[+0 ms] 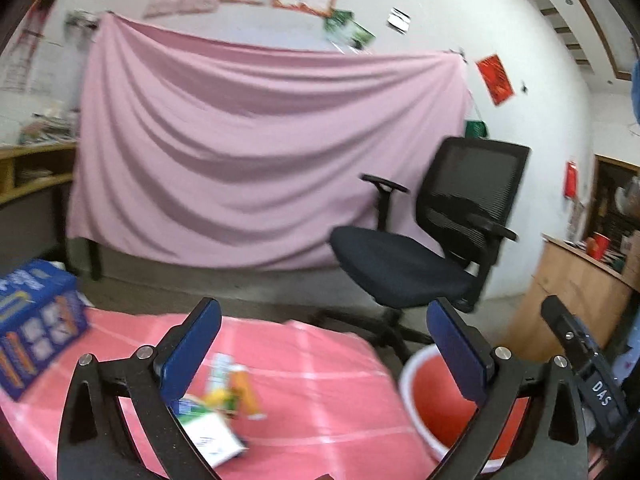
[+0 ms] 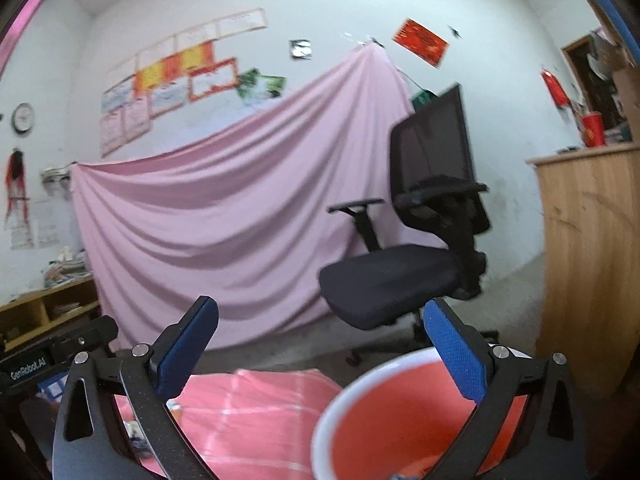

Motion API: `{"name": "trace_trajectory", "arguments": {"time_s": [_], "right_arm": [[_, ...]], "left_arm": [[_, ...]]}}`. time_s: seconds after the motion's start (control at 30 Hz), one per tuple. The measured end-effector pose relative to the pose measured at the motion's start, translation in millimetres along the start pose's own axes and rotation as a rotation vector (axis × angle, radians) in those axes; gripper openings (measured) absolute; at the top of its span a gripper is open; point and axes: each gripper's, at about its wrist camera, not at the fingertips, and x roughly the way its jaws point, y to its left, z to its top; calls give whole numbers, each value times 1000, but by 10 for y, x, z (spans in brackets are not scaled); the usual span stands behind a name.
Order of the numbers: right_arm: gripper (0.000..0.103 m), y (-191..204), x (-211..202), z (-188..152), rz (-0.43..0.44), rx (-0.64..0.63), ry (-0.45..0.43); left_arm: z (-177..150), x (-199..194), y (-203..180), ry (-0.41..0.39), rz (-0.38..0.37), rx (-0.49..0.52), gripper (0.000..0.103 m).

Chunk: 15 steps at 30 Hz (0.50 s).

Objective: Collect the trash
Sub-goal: 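Return both tools over the table toward the remaining trash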

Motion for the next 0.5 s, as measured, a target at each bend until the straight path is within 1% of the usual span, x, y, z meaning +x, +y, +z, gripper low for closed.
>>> {"name": "trace_trajectory", "arguments": {"time_s": [0.27,0.37,0.5], "right_arm": [[103,528,-85,-58,109,-85,-59],[103,692,-84,-103,147,-113,-58],[103,907,-56,-189,182,-158,-40]], "left_arm": [[-120,-450,466,-75,131,33,101],[-209,-600,638,-95,170,40,101],[-350,-691,835,-88,206,43,101]]}}
